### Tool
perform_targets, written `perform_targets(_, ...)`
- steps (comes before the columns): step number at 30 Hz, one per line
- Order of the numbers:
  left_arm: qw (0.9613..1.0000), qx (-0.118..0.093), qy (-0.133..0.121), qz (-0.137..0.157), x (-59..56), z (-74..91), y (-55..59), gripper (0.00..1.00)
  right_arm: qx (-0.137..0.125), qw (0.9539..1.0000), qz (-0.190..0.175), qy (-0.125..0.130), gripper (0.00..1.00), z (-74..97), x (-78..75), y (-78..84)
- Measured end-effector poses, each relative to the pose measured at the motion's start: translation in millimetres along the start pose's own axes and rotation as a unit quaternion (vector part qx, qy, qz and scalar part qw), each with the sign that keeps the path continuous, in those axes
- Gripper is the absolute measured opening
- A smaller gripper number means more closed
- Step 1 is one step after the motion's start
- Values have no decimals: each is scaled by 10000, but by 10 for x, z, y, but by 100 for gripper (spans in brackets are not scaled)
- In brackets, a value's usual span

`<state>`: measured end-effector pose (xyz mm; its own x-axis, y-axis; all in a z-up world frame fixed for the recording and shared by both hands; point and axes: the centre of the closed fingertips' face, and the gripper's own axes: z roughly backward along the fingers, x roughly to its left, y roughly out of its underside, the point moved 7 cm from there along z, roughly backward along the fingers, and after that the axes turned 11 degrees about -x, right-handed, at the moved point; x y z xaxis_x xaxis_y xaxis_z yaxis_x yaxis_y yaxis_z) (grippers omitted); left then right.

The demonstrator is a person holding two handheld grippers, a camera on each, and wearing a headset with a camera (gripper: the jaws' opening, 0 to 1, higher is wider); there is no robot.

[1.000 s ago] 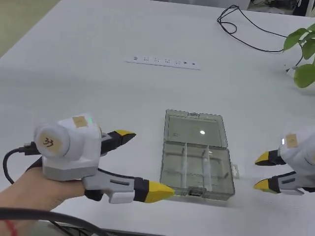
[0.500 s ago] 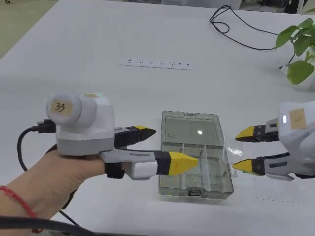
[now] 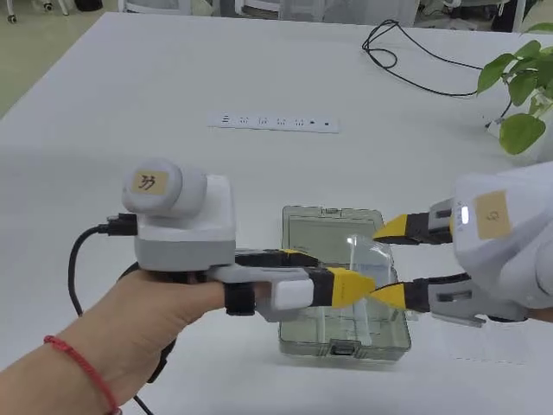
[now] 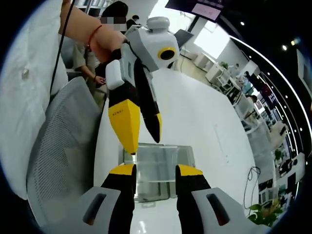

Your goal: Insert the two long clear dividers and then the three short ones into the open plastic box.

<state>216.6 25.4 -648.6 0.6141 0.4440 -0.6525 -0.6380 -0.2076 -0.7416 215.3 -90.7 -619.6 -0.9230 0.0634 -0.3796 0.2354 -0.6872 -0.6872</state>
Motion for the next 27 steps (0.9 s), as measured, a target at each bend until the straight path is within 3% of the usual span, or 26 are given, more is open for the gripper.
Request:
perform_targets(15,9988,23,182,458,-96,-71,19,18,16,9998,221,23,33,-12,39,-124)
perform_targets(27,9983,45,233,528,-103,-69,63,2,9,9997,235,24,33,-24,54,-173)
